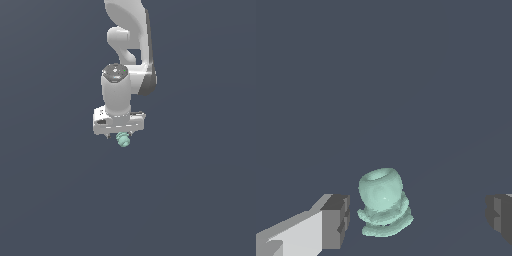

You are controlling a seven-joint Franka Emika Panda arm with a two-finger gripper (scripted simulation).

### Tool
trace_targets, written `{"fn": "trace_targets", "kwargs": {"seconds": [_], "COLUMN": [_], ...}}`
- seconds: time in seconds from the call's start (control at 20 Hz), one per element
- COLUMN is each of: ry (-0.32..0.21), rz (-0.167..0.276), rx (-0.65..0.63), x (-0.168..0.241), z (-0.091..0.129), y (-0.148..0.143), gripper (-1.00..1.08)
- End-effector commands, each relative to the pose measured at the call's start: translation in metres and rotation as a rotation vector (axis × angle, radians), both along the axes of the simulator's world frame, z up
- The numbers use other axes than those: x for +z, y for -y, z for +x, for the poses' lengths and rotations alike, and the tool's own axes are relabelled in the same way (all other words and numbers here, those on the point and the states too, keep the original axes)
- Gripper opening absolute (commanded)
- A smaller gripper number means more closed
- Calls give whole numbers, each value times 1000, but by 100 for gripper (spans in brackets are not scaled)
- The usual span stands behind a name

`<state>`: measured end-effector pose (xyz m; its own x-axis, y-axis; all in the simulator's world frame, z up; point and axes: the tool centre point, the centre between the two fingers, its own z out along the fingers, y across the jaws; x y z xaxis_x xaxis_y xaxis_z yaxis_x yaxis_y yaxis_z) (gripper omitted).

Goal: Pick up the object and move it to a goal position.

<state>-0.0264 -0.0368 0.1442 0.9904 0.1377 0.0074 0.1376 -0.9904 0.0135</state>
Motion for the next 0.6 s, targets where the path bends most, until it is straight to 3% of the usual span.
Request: {"fn": "trace_targets", "kwargs": {"seconds": [0.0,0.55], "ry": [-3,-10], "rz": [2,10], "rx": [64,242], "x": [-14,-50], "z": [-12,-46], "y": [-3,-12], "gripper": [100,100]}}
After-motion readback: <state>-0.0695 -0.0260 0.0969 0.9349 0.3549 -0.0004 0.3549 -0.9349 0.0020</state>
